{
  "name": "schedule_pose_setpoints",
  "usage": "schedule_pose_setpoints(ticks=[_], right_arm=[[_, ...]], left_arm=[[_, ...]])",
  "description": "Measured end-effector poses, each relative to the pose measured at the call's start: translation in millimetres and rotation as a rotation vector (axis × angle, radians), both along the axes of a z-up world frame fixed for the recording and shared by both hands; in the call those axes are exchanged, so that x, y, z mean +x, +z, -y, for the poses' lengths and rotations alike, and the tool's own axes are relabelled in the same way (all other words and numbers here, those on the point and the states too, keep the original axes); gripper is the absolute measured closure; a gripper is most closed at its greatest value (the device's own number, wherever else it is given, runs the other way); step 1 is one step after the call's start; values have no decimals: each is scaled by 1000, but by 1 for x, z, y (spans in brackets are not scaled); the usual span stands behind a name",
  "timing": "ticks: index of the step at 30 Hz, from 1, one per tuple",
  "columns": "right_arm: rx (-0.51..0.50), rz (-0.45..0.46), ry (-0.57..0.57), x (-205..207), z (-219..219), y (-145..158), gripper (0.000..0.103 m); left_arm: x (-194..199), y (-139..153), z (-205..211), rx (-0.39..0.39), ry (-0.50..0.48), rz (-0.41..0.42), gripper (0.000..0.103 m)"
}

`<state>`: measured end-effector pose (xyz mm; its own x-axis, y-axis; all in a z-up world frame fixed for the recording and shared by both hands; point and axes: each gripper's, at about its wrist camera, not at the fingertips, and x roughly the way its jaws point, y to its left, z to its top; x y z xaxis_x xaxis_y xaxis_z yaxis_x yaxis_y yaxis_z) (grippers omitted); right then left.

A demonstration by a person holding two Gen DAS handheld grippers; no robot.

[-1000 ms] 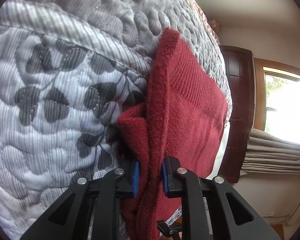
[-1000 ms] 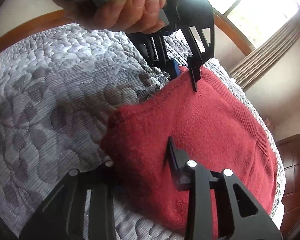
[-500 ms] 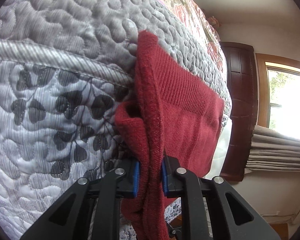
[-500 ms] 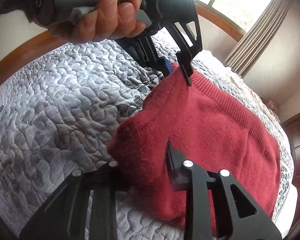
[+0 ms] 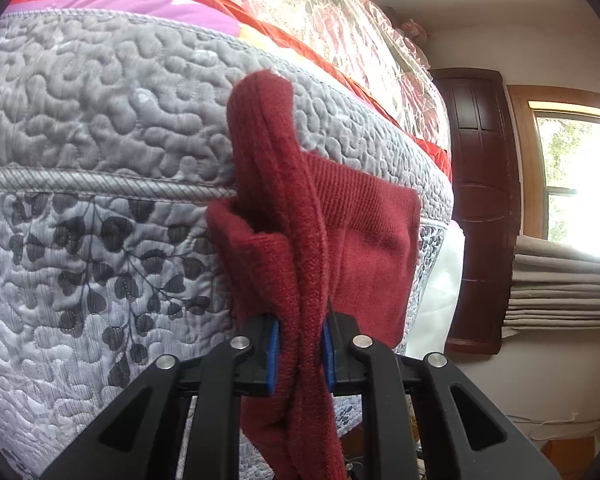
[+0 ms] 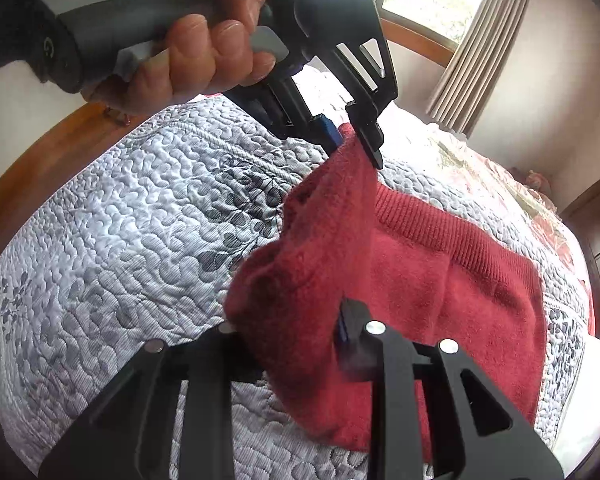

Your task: Fold small clothes

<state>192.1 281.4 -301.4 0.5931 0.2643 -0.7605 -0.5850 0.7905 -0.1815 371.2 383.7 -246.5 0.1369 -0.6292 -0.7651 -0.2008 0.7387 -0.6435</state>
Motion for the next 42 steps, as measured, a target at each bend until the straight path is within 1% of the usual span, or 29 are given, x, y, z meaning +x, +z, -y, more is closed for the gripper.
schedule_pose_setpoints(ticks=[3,9,14,21,31,34,42], right_arm=[[25,-9,-20,3,14,12,78],[50,8,-61,7,42,35,79],[78,8,-95,11,64,49,79],[104,14,-142,18,97,61,79],[157,-4,-241,35,152,67,80],[159,-1,-262,39,166,67,80],[180,-28,-334,47,208,58,80]], left_arm=[[6,14,15,13,-13,10,87],[15,42,45,33,-40,33,87],[13,51,53,39,-48,49,87],[21,64,80,48,-72,62,87],[43,68,134,65,-130,58,87],[50,66,152,71,-149,56,87],[66,50,200,79,-203,37,87]])
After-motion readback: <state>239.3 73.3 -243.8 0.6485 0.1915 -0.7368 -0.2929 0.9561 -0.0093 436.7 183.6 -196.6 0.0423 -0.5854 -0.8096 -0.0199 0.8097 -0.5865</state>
